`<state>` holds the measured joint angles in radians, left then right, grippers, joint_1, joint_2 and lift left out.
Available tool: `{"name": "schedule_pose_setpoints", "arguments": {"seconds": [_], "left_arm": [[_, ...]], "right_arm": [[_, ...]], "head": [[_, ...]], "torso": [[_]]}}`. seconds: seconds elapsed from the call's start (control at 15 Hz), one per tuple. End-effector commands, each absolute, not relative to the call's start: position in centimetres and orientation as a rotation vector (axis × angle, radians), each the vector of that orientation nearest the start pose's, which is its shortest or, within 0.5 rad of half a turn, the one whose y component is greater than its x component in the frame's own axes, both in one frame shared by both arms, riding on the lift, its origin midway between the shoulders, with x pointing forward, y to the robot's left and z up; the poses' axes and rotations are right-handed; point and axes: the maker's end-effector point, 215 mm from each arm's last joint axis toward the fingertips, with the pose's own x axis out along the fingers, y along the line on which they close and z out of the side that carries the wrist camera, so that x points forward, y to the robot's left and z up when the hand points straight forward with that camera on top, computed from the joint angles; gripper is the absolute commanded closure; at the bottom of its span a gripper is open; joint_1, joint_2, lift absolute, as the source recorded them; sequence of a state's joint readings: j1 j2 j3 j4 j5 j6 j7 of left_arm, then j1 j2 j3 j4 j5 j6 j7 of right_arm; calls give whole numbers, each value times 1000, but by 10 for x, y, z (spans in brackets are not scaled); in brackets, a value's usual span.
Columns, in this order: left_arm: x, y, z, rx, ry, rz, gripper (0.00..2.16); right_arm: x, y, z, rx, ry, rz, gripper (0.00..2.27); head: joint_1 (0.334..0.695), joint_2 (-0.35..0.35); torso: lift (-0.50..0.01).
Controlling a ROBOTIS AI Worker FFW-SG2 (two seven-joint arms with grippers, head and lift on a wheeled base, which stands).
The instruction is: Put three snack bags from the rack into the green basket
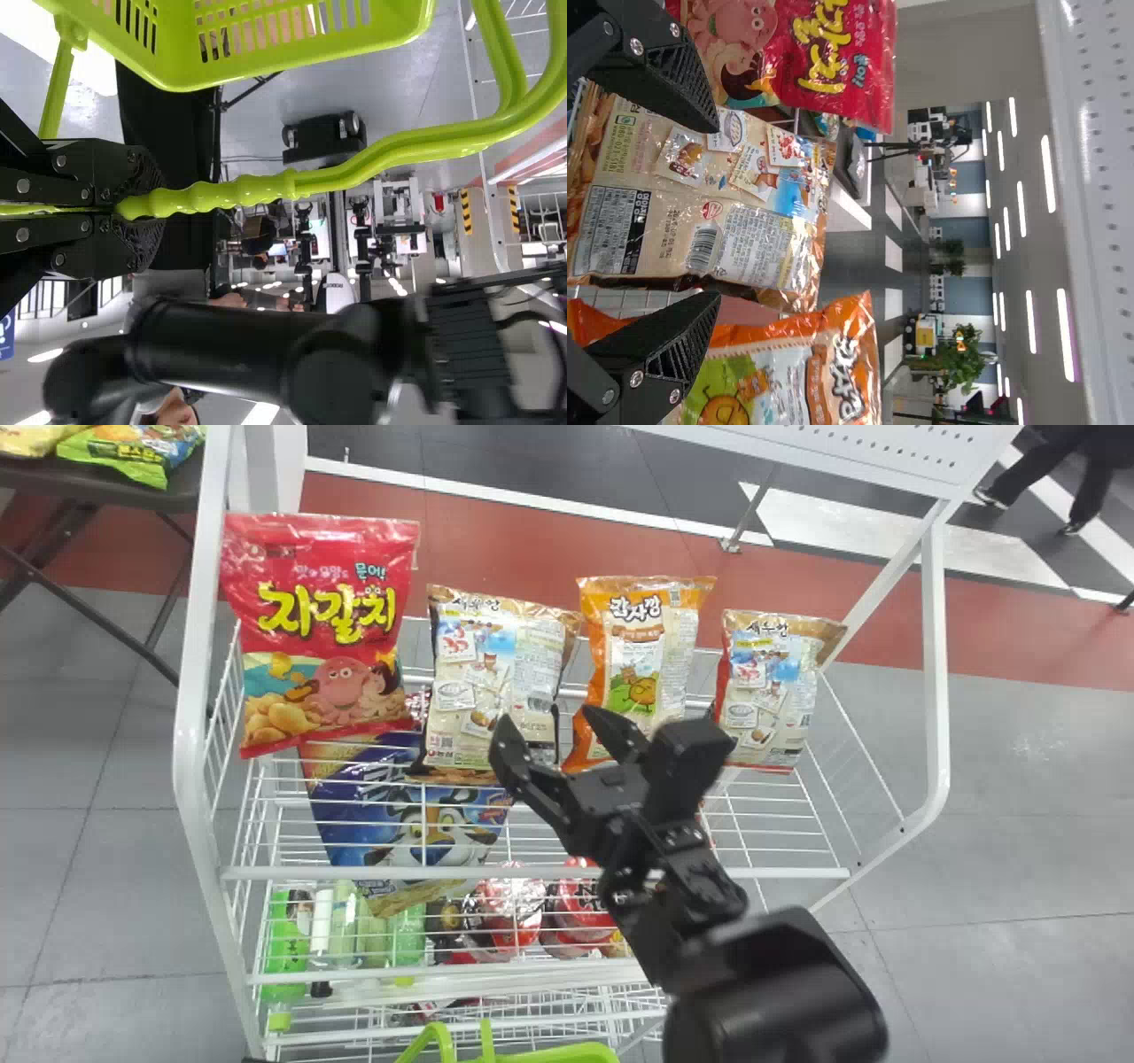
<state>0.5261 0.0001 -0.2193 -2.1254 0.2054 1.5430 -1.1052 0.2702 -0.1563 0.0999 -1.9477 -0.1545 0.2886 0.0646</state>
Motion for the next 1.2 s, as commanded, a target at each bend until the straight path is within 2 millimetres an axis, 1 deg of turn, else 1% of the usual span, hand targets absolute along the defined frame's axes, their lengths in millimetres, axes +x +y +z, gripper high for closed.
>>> {"name": "schedule_pose_setpoints", "arguments": {"seconds": [0.0, 0.13, 0.2, 0.27, 0.4, 0.47, 0.53, 0.6, 0.73, 0.93, 1.0, 1.13], "left_arm": [[99, -71, -427, -960, 1338, -1258, 1571], [97, -72, -429, -969, 1343, -1258, 1568], [98, -71, -429, -972, 1339, -1260, 1568], [98, -71, -428, -976, 1338, -1262, 1568], [101, -70, -428, -976, 1332, -1262, 1568], [102, -70, -428, -981, 1331, -1263, 1568], [105, -69, -428, -985, 1328, -1262, 1568], [107, -69, -429, -988, 1326, -1262, 1568], [112, -69, -428, -985, 1319, -1266, 1568], [117, -69, -427, -979, 1312, -1272, 1568], [117, -69, -427, -979, 1312, -1272, 1568], [117, -68, -427, -979, 1313, -1268, 1568]], "right_arm": [[530, -161, -385, 50, 232, 242, 167], [544, -139, -395, 39, 258, 267, 167], [551, -133, -400, 34, 273, 269, 167], [559, -129, -402, 34, 281, 269, 167], [568, -125, -416, 32, 326, 269, 174], [570, -125, -416, 22, 327, 269, 532], [569, -123, -414, 21, 324, 272, 1561], [567, -123, -414, 22, 330, 276, 2162], [560, -125, -400, 22, 297, 282, 2219], [544, -138, -384, 11, 265, 268, 2223], [539, -145, -379, 7, 257, 259, 2223], [525, -154, -379, 2, 274, 264, 2223]], "head": [[695, -350], [695, -350], [695, -350], [695, -350], [695, -350], [695, -346], [695, -334], [695, -329], [695, -323], [695, -330], [695, -337], [695, -350]], "torso": [[0], [0], [0], [0], [0], [0], [0], [0], [0], [0], [0], [0]]}}
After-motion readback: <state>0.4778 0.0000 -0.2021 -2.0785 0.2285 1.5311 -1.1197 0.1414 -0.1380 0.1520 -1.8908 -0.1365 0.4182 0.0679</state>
